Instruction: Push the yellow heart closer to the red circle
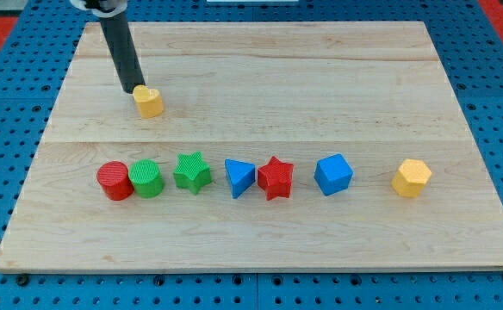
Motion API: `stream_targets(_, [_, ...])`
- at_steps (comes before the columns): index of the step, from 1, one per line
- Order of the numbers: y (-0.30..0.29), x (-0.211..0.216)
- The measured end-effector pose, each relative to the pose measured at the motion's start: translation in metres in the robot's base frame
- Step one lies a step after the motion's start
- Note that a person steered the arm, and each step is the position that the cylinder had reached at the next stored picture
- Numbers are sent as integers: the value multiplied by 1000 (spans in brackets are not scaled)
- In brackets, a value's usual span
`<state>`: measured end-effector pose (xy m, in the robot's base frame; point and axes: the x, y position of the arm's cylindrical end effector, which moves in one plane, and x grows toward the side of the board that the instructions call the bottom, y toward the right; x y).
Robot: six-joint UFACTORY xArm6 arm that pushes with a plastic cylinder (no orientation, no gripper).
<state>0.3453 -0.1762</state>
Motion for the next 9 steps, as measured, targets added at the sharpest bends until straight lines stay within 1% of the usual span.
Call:
stream_targets(1, [36, -21])
stream_targets(2, [63, -3])
stream_targets(3, [44, 28])
stream_targets(4, [-11, 40])
stream_targets(5, [0, 28])
stream_targets(6, [-19, 38])
stream_targets(7, [-31, 38])
stream_targets(8, [-31, 56])
stream_targets(9, [-18, 33])
